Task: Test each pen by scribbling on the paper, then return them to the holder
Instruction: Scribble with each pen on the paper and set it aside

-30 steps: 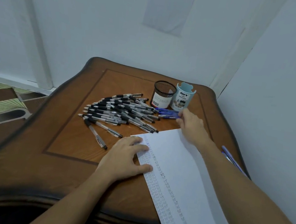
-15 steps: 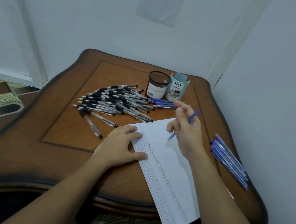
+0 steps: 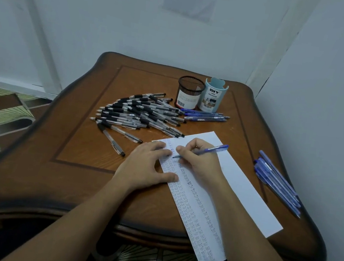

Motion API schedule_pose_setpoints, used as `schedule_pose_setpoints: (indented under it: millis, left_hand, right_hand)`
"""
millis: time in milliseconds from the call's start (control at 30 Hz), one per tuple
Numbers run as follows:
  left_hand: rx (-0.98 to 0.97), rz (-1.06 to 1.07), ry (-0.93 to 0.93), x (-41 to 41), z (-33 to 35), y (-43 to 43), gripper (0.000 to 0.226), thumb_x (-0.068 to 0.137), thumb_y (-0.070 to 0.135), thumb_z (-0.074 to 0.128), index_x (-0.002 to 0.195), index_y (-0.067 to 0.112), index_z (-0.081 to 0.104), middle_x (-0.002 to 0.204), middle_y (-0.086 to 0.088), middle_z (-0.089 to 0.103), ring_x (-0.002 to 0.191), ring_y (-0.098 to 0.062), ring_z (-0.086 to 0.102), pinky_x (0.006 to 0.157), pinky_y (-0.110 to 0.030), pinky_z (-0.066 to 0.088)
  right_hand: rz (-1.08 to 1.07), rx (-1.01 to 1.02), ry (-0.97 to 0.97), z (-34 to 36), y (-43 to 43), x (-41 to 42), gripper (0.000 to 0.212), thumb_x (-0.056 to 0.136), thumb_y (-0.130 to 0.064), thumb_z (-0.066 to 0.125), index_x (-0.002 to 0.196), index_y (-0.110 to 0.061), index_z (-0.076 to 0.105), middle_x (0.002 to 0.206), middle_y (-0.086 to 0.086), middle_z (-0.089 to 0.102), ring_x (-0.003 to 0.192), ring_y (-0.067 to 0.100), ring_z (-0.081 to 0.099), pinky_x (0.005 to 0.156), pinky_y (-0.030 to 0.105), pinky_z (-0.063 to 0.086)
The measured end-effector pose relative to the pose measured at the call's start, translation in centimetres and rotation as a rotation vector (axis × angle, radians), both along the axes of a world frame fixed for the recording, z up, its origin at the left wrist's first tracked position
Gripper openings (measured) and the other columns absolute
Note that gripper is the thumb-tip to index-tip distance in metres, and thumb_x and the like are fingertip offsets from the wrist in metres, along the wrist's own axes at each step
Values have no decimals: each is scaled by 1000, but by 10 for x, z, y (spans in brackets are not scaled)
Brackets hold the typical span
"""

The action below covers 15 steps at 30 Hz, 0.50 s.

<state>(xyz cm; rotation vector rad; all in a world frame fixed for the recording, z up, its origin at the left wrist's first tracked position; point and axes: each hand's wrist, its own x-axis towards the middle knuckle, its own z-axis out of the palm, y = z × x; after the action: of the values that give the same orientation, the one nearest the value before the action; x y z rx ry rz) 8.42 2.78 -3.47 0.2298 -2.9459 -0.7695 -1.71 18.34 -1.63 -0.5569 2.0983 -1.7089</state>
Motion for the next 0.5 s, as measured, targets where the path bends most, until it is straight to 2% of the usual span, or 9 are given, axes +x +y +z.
schedule_pose_setpoints:
  millis: [100, 167, 233, 333, 433, 500]
  left_hand:
    - [-1, -2, 5, 0, 1, 0, 79, 76, 73, 63, 142, 31, 49, 153, 8, 35, 140, -11, 27, 115, -35, 22]
    - [1, -4, 4, 0, 1, 0, 80, 75, 73, 63, 142, 31, 49, 153, 8, 36, 140, -12, 28, 115, -35, 22]
    - [6, -1, 0, 0, 1, 0, 83, 73, 76, 62, 142, 31, 49, 153, 8, 36, 140, -12, 28, 115, -36, 23]
    - [4, 11, 1, -1, 1, 0, 81, 74, 74, 63, 142, 32, 50, 153, 9, 36, 140, -12, 27, 115, -36, 23]
    - [-3, 10, 2, -1, 1, 1, 81, 74, 74, 63, 142, 32, 49, 154, 9, 35, 140, -11, 27, 114, -35, 22]
    - [0, 12, 8, 0, 1, 1, 80, 74, 73, 63, 142, 32, 50, 153, 9, 35, 140, -11, 27, 114, -34, 22]
  right_hand:
    - [20, 11, 4, -3, -4, 1, 22, 82, -11, 78, 68, -13, 61, 59, 2, 62, 62, 16, 62, 72, 43, 55]
    - [-23, 55, 71, -3, -6, 2, 29, 79, -10, 75, 58, -17, 57, 54, 1, 57, 59, 17, 57, 63, 38, 48]
    - [-83, 24, 63, -3, -6, 1, 33, 84, -11, 70, 55, -19, 54, 52, 3, 57, 54, 18, 53, 58, 32, 44]
    - [-161, -70, -44, -3, -7, -1, 35, 100, -22, 58, 66, -12, 57, 54, 7, 61, 52, 20, 54, 54, 29, 46]
    - [-103, -21, 10, -8, -6, -1, 35, 100, -28, 57, 70, -10, 58, 58, 7, 65, 55, 18, 60, 57, 28, 47]
    - [-52, -5, 13, -9, -5, -2, 38, 95, -40, 63, 74, -9, 58, 65, 9, 69, 60, 18, 63, 64, 31, 50]
